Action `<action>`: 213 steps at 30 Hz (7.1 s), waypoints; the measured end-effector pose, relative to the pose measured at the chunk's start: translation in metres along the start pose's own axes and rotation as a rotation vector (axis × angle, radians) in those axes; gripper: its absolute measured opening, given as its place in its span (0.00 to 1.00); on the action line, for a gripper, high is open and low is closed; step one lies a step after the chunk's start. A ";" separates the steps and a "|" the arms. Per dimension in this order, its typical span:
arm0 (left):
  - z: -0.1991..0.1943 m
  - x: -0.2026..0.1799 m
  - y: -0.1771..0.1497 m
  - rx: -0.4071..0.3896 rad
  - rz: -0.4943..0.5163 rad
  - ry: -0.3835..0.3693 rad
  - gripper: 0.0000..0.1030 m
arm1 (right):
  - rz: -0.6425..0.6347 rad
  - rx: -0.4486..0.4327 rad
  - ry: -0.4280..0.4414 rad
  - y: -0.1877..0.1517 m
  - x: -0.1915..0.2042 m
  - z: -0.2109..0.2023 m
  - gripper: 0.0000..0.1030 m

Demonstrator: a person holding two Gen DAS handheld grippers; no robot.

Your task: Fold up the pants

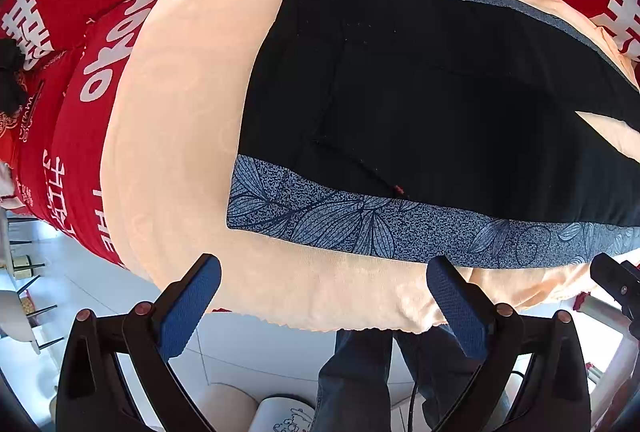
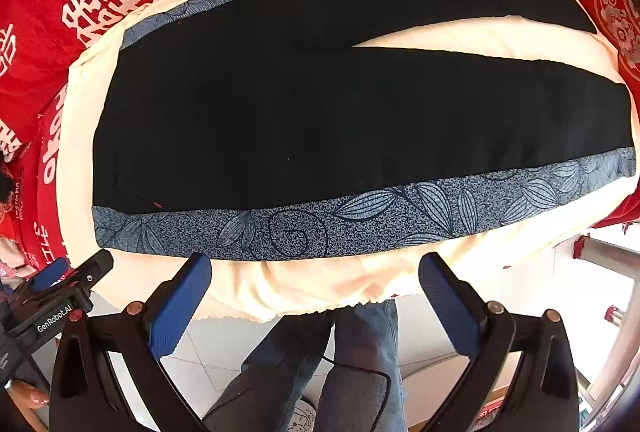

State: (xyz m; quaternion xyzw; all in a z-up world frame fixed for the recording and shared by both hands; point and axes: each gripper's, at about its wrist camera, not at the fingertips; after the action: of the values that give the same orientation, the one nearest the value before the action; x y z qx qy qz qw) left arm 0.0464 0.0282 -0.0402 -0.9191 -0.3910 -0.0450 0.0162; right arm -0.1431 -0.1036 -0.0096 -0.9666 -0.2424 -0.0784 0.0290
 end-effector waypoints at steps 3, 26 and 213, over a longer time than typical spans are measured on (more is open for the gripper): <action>0.000 0.000 -0.001 0.000 -0.001 0.001 1.00 | 0.004 -0.003 0.000 -0.001 -0.001 0.000 1.00; 0.002 -0.001 0.003 0.007 0.005 0.002 1.00 | 0.014 0.006 0.000 0.003 -0.004 0.004 1.00; -0.074 -0.419 0.297 -0.369 0.320 -0.505 0.28 | 0.228 -0.192 0.684 0.347 -0.361 -0.092 0.09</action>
State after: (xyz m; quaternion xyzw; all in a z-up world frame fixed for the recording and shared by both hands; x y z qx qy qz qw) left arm -0.0341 -0.4837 -0.0052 -0.9384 -0.2191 0.1169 -0.2404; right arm -0.3057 -0.5854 0.0153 -0.9037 -0.1009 -0.4153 0.0261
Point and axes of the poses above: each gripper's, at about its wrist camera, not at the fingertips, and z roughly the way its jaws point, x to its left, y to its top, and after that the axes turned 11 degrees about z, right-handed
